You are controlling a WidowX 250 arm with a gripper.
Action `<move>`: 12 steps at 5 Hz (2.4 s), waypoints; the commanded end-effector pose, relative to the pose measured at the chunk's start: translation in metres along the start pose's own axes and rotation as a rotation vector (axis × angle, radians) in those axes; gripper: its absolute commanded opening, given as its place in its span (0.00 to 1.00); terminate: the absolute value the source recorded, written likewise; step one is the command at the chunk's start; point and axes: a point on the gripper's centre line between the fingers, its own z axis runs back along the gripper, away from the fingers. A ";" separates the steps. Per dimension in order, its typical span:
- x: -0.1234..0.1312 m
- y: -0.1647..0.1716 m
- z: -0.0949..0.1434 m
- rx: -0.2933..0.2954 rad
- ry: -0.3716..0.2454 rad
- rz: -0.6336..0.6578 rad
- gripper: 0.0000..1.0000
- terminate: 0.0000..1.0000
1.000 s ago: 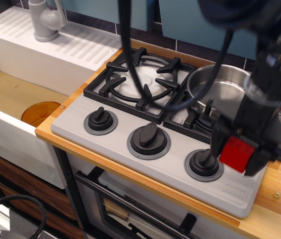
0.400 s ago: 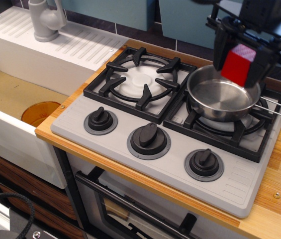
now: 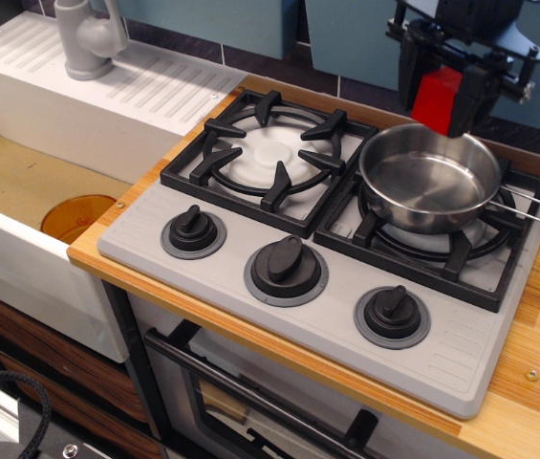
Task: Put redcube in pan and put pan on stove
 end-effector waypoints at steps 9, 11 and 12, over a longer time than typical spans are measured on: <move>-0.006 0.060 0.045 0.134 -0.145 -0.068 1.00 0.00; 0.000 0.068 0.005 0.118 -0.220 -0.074 1.00 0.00; 0.000 0.064 -0.008 0.107 -0.235 -0.062 1.00 0.00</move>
